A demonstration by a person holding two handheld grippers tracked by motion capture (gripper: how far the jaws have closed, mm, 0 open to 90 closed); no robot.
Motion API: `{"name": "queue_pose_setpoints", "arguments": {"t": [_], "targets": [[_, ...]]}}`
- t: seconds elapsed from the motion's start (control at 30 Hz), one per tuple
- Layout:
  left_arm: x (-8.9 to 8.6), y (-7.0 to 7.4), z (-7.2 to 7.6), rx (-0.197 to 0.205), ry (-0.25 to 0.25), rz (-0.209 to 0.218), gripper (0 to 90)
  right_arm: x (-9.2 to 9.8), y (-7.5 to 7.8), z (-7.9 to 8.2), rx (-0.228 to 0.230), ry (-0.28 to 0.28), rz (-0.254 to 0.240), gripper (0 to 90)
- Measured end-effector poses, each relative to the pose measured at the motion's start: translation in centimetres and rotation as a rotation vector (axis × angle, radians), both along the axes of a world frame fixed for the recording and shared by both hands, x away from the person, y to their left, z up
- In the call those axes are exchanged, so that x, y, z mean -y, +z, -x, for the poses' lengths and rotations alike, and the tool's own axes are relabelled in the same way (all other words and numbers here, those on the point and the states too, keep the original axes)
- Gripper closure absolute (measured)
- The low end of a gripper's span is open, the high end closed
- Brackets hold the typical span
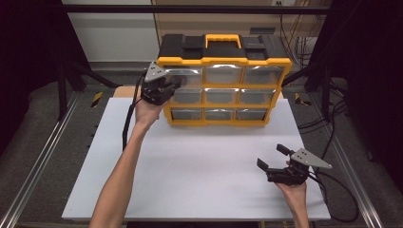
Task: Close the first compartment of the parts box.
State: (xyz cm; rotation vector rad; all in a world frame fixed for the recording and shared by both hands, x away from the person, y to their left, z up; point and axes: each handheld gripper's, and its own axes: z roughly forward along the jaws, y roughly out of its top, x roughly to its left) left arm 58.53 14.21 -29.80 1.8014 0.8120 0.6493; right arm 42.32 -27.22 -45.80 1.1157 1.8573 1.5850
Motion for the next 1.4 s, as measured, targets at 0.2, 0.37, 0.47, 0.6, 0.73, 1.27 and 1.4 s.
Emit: {"name": "queue_pose_setpoints", "arguments": {"t": [0.2,0.37,0.47,0.6,0.73,1.27,1.4], "targets": [[-0.1,-0.2,-0.6,-0.011,0.014,0.000,89.3,0.0,0.0,0.0,0.001,0.001,0.000,0.6],[0.0,-0.3,-0.9,-0.011,0.023,-0.004,89.4,0.0,0.0,0.0,0.002,0.001,-0.001,0.6],[0.0,-0.3,-1.0,-0.011,0.027,-0.011,89.3,0.0,0.0,0.0,0.001,0.001,-0.002,0.6],[0.0,-0.3,-1.1,-0.013,0.028,-0.012,89.3,0.0,0.0,0.0,0.001,0.000,-0.003,0.6],[-0.2,-0.3,-0.9,-0.012,0.031,-0.014,88.8,0.0,0.0,0.0,0.003,0.002,0.000,0.6],[-2.3,-0.8,4.9,0.016,-0.009,0.006,23.7,-0.1,-0.1,-0.1,0.001,0.001,-0.002,0.6],[-3.2,-1.3,6.2,0.010,-0.037,0.031,13.1,-0.1,-0.1,-0.1,-0.003,0.003,0.001,0.6]]}}
